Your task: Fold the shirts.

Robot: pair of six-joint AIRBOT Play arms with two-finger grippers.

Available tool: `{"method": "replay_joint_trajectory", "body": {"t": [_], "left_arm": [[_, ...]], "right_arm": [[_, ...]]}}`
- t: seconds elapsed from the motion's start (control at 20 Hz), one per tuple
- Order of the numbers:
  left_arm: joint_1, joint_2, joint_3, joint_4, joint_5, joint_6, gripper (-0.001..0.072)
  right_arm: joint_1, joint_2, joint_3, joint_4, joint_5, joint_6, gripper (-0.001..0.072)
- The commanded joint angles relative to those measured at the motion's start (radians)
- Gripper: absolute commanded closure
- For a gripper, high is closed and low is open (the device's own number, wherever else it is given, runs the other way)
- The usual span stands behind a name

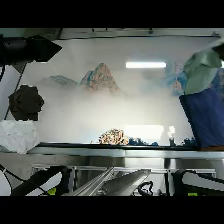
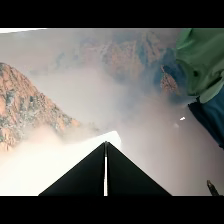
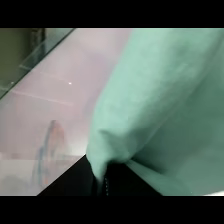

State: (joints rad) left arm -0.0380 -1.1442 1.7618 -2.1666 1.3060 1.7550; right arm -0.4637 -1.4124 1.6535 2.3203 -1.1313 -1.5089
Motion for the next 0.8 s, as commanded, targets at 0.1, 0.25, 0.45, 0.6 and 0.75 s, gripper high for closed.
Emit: {"method": "replay_joint_trajectory", "body": {"t": [0.1, 0.25, 0.45, 0.6, 0.75], "left_arm": [[-0.001, -0.001, 0.000, -0.002, 0.019, -0.002, 0.0691], [-0.001, -0.001, 0.000, -0.002, 0.019, -0.002, 0.0691], [-0.001, -0.001, 0.000, -0.001, 0.022, -0.001, 0.0691], [-0.001, -0.001, 0.000, -0.001, 0.049, -0.001, 0.0691], [-0.001, -0.001, 0.000, -0.001, 0.066, -0.001, 0.0691]], "right_arm": [[-0.171, 0.068, -0.094, -0.480, -0.386, 0.262, 0.0696], [-0.173, 0.182, -0.242, -0.626, -0.502, 0.388, 0.0696], [-0.174, 0.309, -0.435, -0.822, -0.572, 0.452, 0.0696], [-0.200, 0.350, -0.578, -0.870, -0.574, 0.451, 0.0696], [-0.210, 0.348, -0.668, -0.880, -0.539, 0.451, 0.0650]]}}
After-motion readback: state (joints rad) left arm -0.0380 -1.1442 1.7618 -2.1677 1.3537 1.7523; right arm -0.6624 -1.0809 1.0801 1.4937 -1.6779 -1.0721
